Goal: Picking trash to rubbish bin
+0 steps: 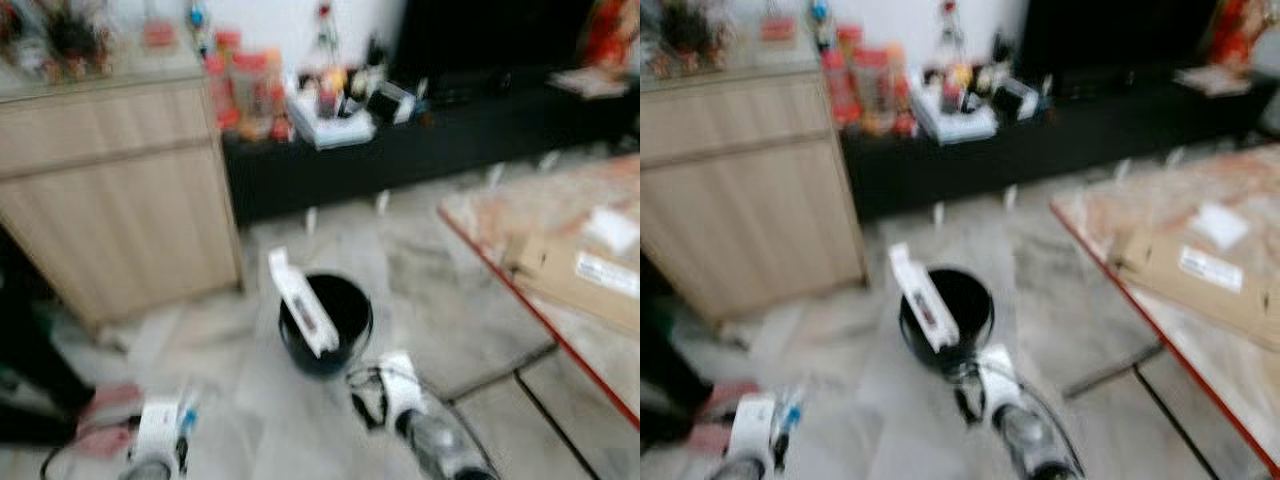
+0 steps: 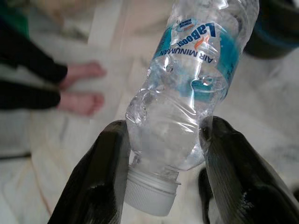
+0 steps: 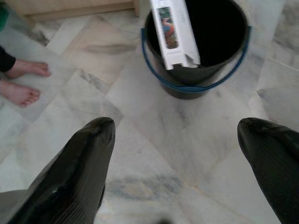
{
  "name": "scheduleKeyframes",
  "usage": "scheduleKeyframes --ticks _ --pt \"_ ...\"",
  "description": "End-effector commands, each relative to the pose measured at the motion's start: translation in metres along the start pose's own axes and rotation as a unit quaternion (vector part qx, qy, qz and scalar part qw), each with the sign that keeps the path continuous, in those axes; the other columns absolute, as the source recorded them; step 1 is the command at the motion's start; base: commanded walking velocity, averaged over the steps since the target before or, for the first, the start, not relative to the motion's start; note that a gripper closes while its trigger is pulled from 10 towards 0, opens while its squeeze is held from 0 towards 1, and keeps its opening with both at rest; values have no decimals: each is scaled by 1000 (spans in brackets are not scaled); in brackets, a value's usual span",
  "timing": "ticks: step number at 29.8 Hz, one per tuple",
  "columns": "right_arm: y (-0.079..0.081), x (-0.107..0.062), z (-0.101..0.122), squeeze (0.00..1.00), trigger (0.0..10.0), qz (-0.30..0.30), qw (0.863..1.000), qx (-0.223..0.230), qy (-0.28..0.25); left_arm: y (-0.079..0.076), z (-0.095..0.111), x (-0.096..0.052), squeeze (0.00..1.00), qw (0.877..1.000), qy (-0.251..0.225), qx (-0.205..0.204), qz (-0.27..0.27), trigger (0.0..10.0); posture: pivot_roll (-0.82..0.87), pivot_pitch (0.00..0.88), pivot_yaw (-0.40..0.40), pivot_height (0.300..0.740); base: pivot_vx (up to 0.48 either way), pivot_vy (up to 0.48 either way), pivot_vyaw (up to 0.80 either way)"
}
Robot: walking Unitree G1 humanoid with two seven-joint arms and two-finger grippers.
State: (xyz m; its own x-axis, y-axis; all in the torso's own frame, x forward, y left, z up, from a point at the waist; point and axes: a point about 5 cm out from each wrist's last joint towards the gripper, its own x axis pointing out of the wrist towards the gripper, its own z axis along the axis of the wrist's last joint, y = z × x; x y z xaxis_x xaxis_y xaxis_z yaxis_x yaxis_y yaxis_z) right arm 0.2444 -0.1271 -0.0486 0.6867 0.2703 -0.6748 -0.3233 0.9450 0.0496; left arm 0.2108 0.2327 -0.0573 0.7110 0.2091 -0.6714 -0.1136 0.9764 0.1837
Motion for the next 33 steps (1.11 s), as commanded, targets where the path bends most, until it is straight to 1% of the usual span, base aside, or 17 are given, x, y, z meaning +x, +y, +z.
scheduleKeyframes --ticks 1,11,24,27,33 --pt "-10 -4 -7 0 10000 -13 1000 8 9 -8 1 0 0 1000 -3 -3 -9 10000 -20 17 -17 740 322 0 0" --pt "-9 -3 -7 0 10000 -14 1000 14 10 -8 1 0 0 1000 -2 -1 -10 10000 -19 0 -12 740 320 0 0" --pt "-8 -3 -6 0 10000 -12 1000 18 9 -7 2 1 0 1000 -2 1 -10 10000 -18 0 -10 740 320 0 0" --pt "-8 -3 -6 0 10000 -12 1000 19 7 -7 2 1 0 1000 -3 0 -11 10000 -21 1 -10 740 320 0 -590" --pt "-8 -3 -5 0 10000 -12 1000 19 6 -8 3 1 0 1000 -4 -1 -11 10000 -19 7 -13 740 319 0 0"
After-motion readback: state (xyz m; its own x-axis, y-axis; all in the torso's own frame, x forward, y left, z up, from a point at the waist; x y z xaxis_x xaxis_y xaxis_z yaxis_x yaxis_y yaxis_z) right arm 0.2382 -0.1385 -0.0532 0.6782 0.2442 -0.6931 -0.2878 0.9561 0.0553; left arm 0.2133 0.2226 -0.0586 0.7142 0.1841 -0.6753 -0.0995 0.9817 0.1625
